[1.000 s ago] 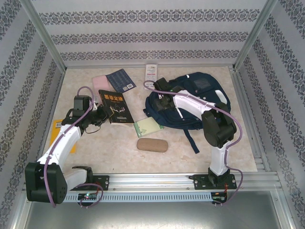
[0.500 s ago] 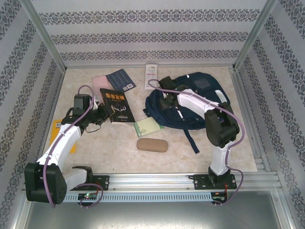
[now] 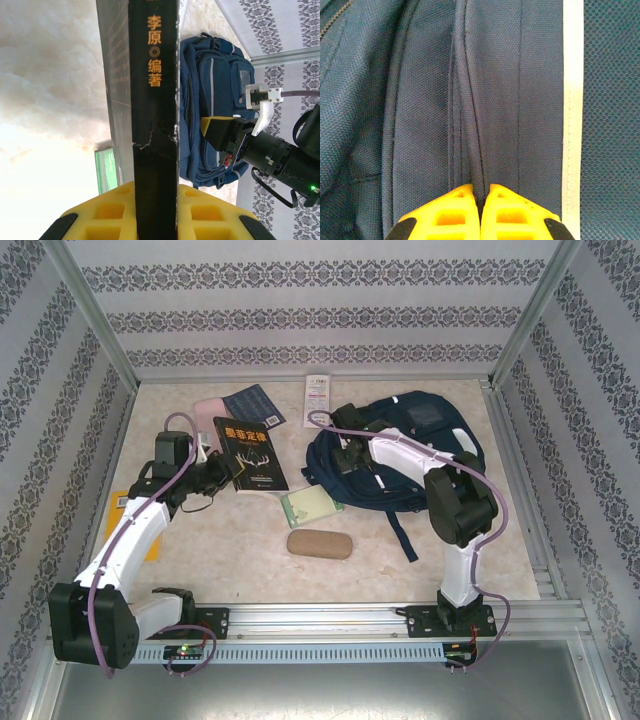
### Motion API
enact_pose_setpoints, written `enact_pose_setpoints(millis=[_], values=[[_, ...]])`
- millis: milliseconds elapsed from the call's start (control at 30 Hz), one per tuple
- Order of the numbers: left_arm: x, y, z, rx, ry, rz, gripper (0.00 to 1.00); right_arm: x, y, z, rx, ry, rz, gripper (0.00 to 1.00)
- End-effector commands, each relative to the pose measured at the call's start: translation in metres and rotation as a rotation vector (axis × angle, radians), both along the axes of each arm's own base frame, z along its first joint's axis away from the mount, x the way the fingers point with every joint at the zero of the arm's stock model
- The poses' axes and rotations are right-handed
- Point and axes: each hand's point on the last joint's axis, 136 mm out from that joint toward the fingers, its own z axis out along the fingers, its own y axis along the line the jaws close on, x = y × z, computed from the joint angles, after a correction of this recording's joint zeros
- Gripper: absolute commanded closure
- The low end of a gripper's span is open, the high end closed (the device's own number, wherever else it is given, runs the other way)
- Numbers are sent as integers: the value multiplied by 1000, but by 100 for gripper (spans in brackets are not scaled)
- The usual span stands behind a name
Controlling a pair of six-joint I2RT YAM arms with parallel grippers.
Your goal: Pack books, pencil case, and school supplies into a backpack
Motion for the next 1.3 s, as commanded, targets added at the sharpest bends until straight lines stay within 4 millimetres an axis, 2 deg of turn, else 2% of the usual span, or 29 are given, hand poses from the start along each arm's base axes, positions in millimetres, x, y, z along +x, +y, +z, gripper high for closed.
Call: enact_pose_setpoints(millis=[0,167,300,500,633,767,900,1000,1067,1267], values=[[18,-14,55,-52,-194,-38,100,3,-8,40,0,-55,-13,100],[34,-28,64,-131,-243,-38,100,11,-4,98,87,-132,-19,100],[48,-49,72,-177,-275,-54,100,18,-9,155,191,-216,-45,100],[71,-100,79,-226,-319,-91,100,24,-26,233,328,-351,-91,100],[90,-147,82,-282,-338,-133,100,27,-44,266,435,-387,-150,100],[110,-188,83,-348,-349,-150,100,27,-55,274,523,-374,-200,100],[124,-240,79,-441,-329,-221,100,25,-57,270,528,-359,-211,100],[127,-274,51,-398,-265,-240,100,23,-59,272,536,-365,-228,100],[129,-292,23,-343,-202,-239,100,22,-59,273,544,-366,-231,100],[123,-326,-37,-255,-96,-275,100,21,-60,274,551,-371,-235,100]])
